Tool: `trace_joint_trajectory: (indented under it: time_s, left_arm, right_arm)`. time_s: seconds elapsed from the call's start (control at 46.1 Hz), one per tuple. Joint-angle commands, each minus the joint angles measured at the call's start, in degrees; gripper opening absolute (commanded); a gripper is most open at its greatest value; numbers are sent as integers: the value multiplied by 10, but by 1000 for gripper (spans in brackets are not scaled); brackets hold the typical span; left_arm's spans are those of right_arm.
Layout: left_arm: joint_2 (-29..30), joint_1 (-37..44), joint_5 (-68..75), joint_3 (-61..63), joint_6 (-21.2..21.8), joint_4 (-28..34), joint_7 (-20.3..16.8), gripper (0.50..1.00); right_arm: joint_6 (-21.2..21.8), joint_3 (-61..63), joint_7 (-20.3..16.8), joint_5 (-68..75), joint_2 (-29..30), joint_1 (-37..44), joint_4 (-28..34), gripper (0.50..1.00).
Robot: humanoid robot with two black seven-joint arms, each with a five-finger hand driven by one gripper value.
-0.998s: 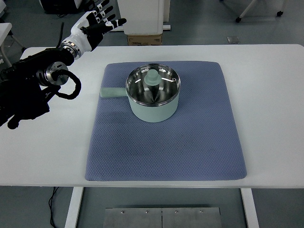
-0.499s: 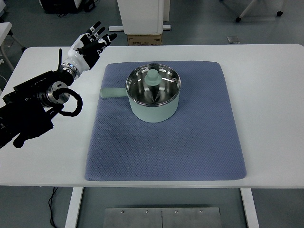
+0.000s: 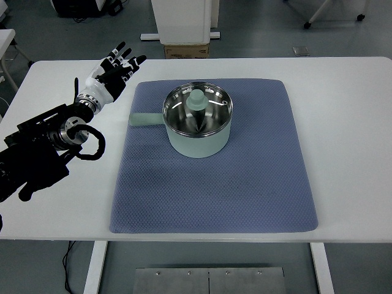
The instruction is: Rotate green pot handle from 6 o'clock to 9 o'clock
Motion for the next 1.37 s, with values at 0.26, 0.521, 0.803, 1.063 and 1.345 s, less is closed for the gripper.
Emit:
trace_joint_trajectory:
  time_s: [0.26, 0.521, 0.803, 1.063, 1.345]
  left_arm:
    - [2, 3, 1, -7, -1, 0, -1, 1000]
    - [0, 3, 1, -8, 2, 0, -1, 1000]
    - [8, 3, 1, -11, -3, 1, -1, 1000]
    - [14, 4, 2, -11, -4, 1, -1, 1000]
    - [13, 4, 2, -11, -3, 0, -1, 1000]
  right_arm:
    - [0, 0, 0, 0, 0, 0, 0, 1000]
    - [0, 0, 0, 0, 0, 0, 0, 1000]
    - [0, 0, 0, 0, 0, 0, 0, 1000]
    - [0, 0, 0, 0, 0, 0, 0, 1000]
    - [-2, 0, 0, 1, 0, 0, 0, 1000]
